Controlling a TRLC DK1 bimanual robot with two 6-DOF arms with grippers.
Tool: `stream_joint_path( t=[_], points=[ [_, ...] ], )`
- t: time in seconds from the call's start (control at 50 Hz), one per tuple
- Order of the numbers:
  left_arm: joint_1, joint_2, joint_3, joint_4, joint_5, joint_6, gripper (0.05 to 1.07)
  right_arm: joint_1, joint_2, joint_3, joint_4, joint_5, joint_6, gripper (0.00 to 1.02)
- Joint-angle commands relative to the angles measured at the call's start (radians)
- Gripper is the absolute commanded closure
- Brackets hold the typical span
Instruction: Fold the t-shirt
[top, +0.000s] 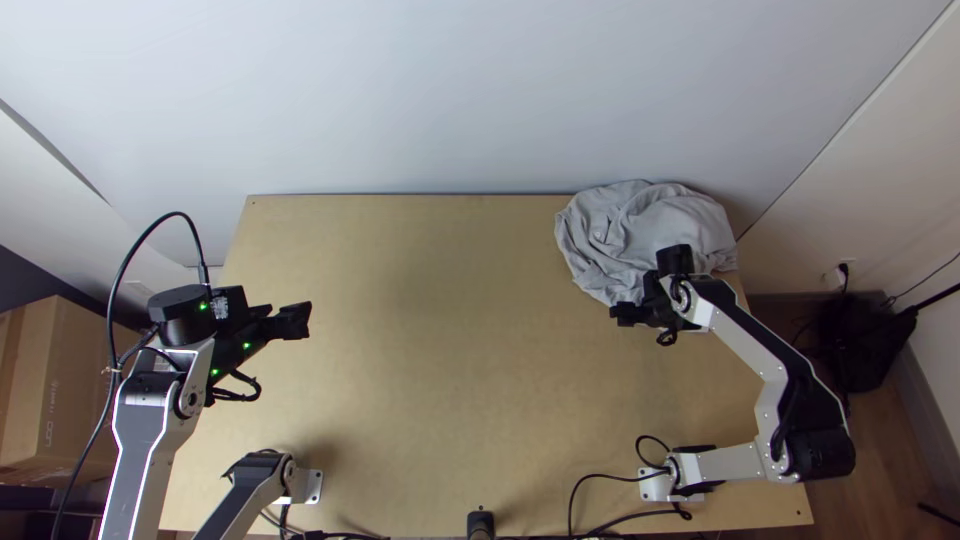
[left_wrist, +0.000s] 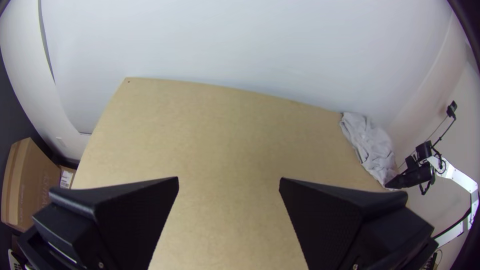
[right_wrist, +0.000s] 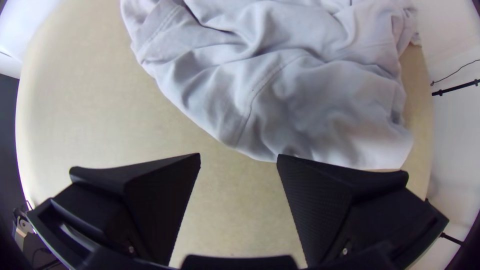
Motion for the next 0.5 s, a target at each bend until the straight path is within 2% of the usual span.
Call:
stream_joint_path(
  t=[0.0, 0.1, 0.18, 0.34, 0.36, 0.44, 0.48],
  points=[
    [0.016, 0.007, 0.029, -0.006, 0.009, 0.013, 0.10, 0.008, 0.058, 0.030, 0.008, 0.008, 0.018, 0.34],
    [0.024, 0.006, 0.032, -0.006, 0.009, 0.022, 0.10, 0.014, 0.099, 0.044, 0.018, 0.008, 0.019, 0.36],
    [0.027, 0.006, 0.032, -0.007, 0.008, 0.033, 0.10, 0.016, 0.115, 0.047, 0.064, 0.008, 0.022, 0.56],
    [0.053, 0.000, 0.030, -0.013, 0.008, 0.050, 0.10, 0.074, 0.142, 0.063, 0.073, 0.010, 0.042, 0.58],
    [0.056, -0.002, 0.030, -0.015, 0.008, 0.055, 0.10, 0.080, 0.147, 0.070, 0.074, 0.017, 0.053, 0.61],
    [0.070, -0.006, 0.029, -0.021, 0.009, 0.062, 0.10, 0.108, 0.161, 0.093, 0.077, 0.051, 0.064, 0.90],
    [0.073, -0.008, 0.027, -0.022, 0.009, 0.068, 0.10, 0.121, 0.164, 0.099, 0.094, 0.059, 0.062, 0.98]
  ],
)
